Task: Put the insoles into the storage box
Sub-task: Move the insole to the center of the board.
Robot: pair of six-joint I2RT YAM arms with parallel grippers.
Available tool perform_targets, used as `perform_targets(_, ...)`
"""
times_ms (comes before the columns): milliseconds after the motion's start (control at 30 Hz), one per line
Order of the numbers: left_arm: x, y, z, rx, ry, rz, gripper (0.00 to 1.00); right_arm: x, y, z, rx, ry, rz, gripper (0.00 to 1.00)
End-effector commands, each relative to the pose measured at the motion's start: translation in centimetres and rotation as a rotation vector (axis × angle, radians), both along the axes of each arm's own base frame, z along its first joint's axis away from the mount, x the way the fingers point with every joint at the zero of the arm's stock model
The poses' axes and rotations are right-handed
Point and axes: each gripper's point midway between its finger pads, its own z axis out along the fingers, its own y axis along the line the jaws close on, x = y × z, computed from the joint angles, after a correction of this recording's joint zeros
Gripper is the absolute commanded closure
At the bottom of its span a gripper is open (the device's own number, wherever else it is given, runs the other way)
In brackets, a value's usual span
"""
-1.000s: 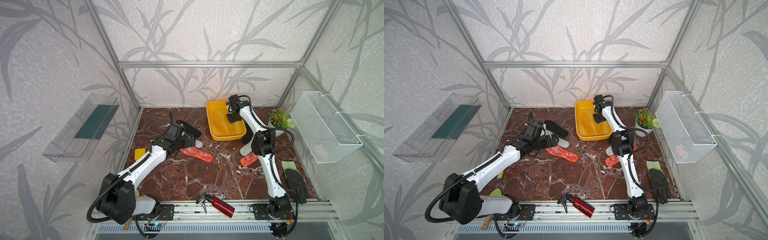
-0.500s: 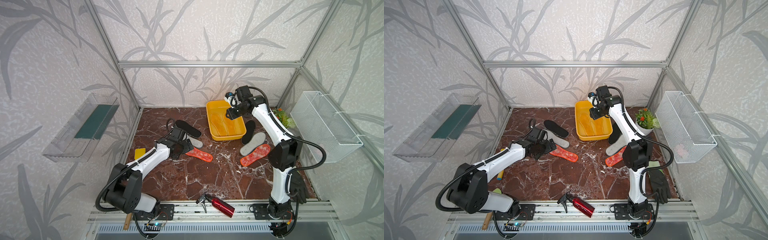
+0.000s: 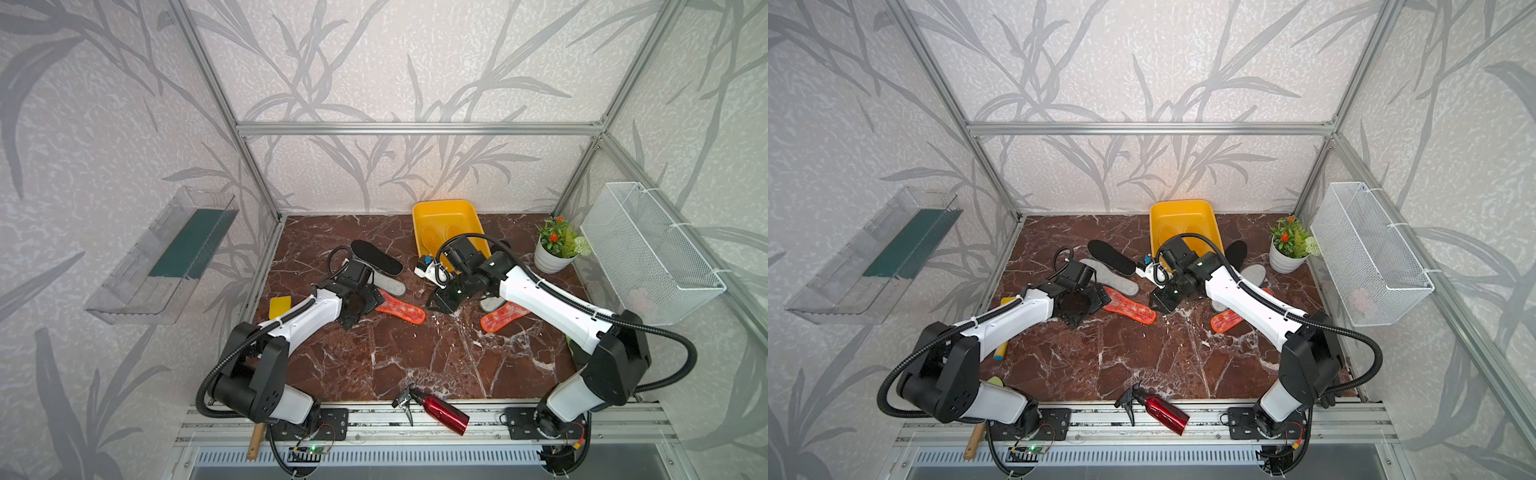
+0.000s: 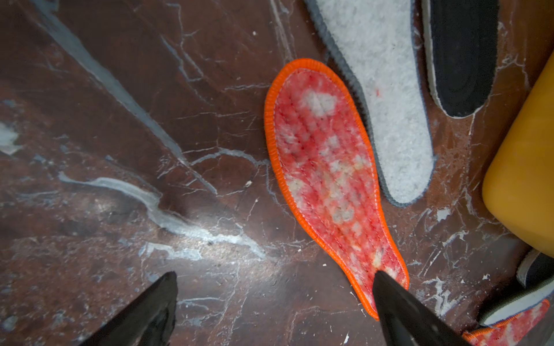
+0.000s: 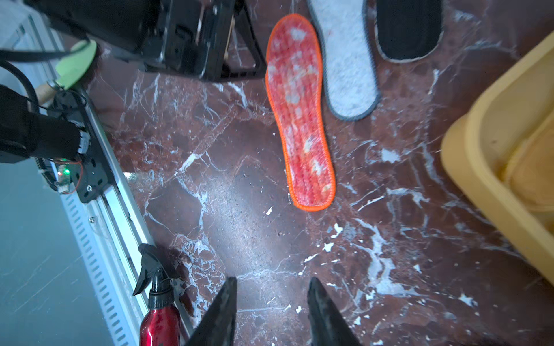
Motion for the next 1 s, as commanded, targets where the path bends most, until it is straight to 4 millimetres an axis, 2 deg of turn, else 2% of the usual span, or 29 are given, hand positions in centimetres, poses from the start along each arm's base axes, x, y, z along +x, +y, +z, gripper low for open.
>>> perform_targets(0,-0.3,0.9,0.0,0.015,0.001,0.055,0.01,0.1,0.8,-2.3,-0.066,-0.062,-0.065,0.61)
perform_targets(100,-0.4,0.8,-0.1,0.010,0.003,0.057,0.01,1.2,0.1,-4.4,-0.142,-0.096,-0.164,0.61)
perform_targets(333,-0.5,1.1,0.3,0.022,-0.010,0.043,0.01,4.1,-0.7,-5.9,-0.207,-0.176,-0.298,0.61)
perform_targets(367,-0.5,1.1,0.3,0.024,-0.012,0.042,0.01,4.4,-0.6,-5.8,-0.205,-0.185,-0.304,0.61)
perform_targets(400,-0.5,1.1,0.3,0.025,-0.013,0.042,0.01,4.6,-0.5,-7.1,-0.229,-0.176,-0.307,0.61)
perform_targets(600,-0.6,1.6,0.1,0.023,-0.017,0.046,0.01,5.3,0.9,-9.0,-0.256,-0.203,-0.319,0.62)
perform_targets(733,-0.7,2.2,0.1,0.014,-0.026,0.061,0.01,6.4,0.9,-9.6,-0.300,-0.228,-0.382,0.63)
perform_targets(967,-0.8,2.8,0.3,0.018,-0.039,0.069,0.01,6.9,0.5,-11.1,-0.378,-0.238,-0.405,0.63)
